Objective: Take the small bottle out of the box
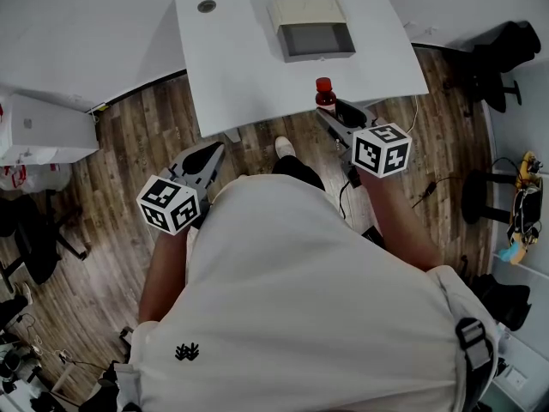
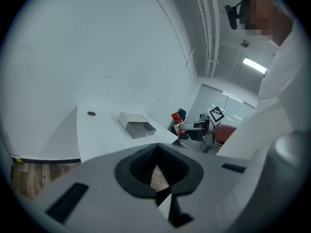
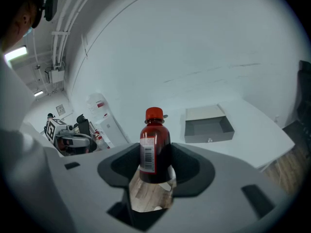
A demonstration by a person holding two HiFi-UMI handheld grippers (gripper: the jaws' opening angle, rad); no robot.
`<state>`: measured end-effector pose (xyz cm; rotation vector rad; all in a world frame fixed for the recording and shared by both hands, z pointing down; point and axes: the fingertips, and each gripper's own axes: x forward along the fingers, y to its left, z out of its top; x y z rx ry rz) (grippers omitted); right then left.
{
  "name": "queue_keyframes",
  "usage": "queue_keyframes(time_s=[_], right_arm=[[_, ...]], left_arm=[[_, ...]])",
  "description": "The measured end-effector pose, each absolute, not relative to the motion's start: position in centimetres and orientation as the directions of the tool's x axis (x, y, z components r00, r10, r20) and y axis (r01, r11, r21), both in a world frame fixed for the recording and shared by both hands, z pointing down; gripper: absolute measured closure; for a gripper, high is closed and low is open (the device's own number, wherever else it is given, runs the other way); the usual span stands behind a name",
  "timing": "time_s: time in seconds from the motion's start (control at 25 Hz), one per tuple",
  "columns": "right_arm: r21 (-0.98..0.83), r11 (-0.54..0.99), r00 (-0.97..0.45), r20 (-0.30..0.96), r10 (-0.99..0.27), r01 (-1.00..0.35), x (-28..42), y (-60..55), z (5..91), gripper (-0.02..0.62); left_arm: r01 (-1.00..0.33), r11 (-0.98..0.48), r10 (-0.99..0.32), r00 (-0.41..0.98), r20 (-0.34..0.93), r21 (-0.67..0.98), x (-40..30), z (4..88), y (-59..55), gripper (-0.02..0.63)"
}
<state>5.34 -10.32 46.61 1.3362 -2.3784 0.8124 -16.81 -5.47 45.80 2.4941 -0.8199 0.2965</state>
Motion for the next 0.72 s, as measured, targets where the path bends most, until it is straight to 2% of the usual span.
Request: queue_keyframes(time_s=[0.72], right_arm=[[-0.350,0.390,-0.522,0.506,-0.687,-0.852,6.9,-12.6,47.5,0.394]], left_arm=[[-0.611,-0.695,-0.492,0.788,0.369,0.379,-15.7,45.9,-7.7,0.600]])
